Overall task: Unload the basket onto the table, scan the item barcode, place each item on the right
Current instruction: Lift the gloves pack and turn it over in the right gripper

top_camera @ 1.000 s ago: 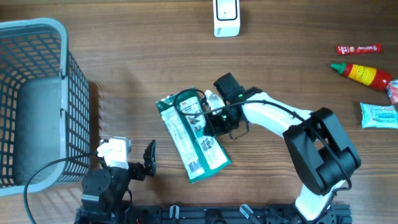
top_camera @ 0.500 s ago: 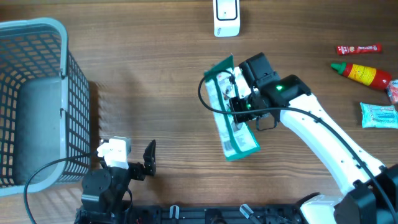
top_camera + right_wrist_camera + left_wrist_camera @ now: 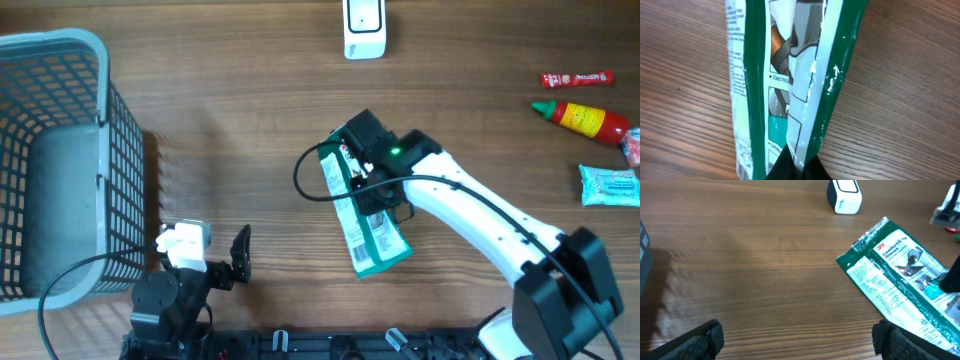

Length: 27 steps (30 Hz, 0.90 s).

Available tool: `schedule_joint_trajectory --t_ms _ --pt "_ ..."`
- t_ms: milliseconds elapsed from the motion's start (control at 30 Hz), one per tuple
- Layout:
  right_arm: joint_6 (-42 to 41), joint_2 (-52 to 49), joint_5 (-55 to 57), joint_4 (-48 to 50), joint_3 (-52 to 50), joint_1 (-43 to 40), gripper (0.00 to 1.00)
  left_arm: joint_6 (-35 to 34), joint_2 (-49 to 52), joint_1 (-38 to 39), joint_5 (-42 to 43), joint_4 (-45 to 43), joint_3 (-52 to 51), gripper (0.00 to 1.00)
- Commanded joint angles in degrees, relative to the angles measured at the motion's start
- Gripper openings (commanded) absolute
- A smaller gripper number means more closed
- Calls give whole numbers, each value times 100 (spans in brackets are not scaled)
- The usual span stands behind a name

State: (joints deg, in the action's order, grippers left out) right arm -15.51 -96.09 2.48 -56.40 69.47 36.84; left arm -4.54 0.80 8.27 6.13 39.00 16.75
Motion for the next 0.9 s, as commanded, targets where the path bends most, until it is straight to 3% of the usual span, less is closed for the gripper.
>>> schedule_joint_trajectory --t_ms 0,67,133,267,300,367,500,667,867 --pt "-103 -7 -127 -24 20 85 22 111 -37 13 87 -31 -4 100" --pt "-98 -7 -555 -9 20 85 23 111 -35 13 87 -31 -4 100" --pt "-103 -7 -612 59 20 68 4 111 -35 13 87 -31 -4 100" --pt "-103 -7 -420 398 20 70 4 111 -37 13 87 -31 -4 100" --pt "-105 -7 -356 417 20 68 19 111 -35 13 87 -31 -4 100" --pt "-96 -9 -361 474 15 66 98 111 -35 13 87 -31 -4 100" --pt "424 -275 -1263 1071 -293 -256 100 111 -35 13 87 -31 -4 100" --pt "501 -1145 -833 1178 -313 -315 100 111 -37 13 87 -31 -4 100" --pt "498 -1965 -1687 981 -313 -328 100 111 -37 13 87 -31 -4 100"
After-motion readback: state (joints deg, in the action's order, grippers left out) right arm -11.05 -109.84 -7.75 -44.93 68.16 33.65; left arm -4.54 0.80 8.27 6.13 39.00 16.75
